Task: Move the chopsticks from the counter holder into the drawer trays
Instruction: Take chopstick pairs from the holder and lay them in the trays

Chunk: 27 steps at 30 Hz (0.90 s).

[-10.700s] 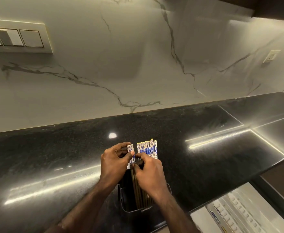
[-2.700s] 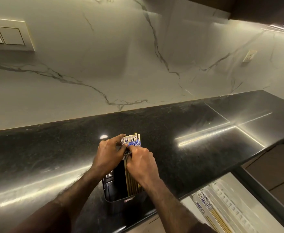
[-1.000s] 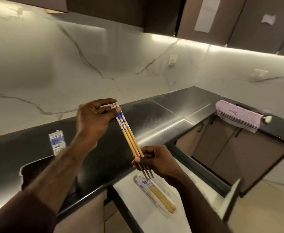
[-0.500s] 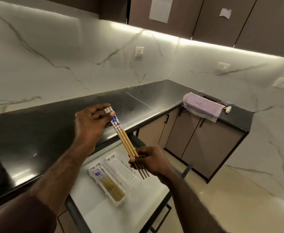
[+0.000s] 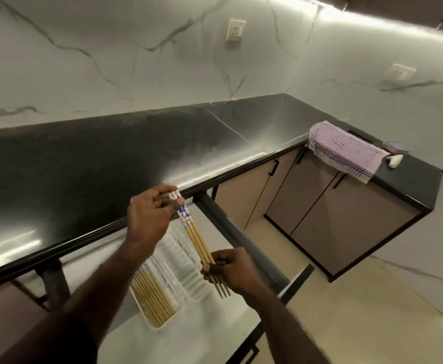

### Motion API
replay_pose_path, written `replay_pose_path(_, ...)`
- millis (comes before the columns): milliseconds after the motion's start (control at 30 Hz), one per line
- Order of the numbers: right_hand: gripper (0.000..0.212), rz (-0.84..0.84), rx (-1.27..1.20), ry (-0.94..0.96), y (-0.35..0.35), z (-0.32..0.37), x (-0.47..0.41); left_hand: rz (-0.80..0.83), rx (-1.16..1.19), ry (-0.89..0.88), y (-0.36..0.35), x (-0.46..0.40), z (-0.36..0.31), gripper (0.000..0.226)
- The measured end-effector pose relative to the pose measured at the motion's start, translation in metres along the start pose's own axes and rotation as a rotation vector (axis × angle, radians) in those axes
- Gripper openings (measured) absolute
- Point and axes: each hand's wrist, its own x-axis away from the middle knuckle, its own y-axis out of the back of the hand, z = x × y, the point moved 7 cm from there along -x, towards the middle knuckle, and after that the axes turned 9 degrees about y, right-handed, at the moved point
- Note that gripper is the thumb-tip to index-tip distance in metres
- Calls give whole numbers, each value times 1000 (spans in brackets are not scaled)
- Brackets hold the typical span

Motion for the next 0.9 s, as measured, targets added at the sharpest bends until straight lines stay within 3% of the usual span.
replay_pose_path(233,10,58,-60,-160,-13,-58,-43,2,-221,165,-12,-46,81,34)
replay_pose_path(500,19,161,-28,-262,-29,-105,-80,-86,-607,89,-14,-58,127,43)
replay_pose_path(900,13,171,206,-332,-62,-139,-128,-106,-897,216,-16,-73,199,49)
